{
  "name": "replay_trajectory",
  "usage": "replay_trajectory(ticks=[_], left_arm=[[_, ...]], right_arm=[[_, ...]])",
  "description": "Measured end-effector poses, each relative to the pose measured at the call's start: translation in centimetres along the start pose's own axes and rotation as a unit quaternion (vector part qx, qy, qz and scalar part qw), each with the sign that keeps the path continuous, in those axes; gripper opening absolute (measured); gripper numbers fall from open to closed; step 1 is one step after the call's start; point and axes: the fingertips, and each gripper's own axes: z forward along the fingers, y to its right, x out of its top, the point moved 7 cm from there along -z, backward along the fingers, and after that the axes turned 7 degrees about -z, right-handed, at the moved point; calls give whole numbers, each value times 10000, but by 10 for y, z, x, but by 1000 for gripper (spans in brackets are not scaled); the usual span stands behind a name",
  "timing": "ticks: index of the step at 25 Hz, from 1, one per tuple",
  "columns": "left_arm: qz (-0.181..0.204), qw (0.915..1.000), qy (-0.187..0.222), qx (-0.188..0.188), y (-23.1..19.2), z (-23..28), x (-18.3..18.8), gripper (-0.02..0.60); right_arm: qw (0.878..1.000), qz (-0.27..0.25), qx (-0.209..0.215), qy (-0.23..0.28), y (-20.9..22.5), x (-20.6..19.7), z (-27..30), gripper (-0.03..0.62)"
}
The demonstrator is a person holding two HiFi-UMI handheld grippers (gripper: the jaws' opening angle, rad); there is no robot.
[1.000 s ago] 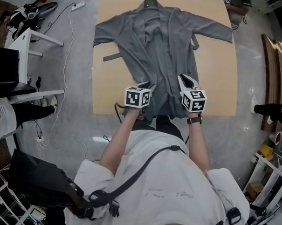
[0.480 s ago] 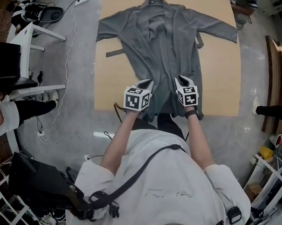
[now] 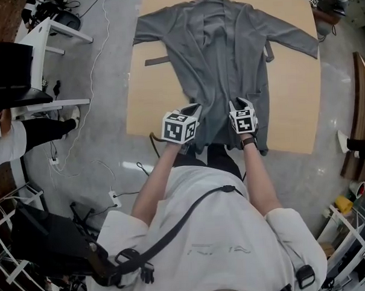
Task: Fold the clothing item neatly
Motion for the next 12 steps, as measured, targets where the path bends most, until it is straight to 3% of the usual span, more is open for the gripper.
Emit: replay_trajectory(ticks=[4,8,12], left_arm=[[-40,10000,37,68,-3,-8,-3,0],[-262,9991,185,270,-8,-15,-4,1],[-321,9985,296,327,-13,-15,1,1]], right_arm=[[9998,-89,-151,41,-1,-1,4,108],[9997,65,-247,-33,3,1,0,35],[9992,315,-223,-73,11,5,0,29]])
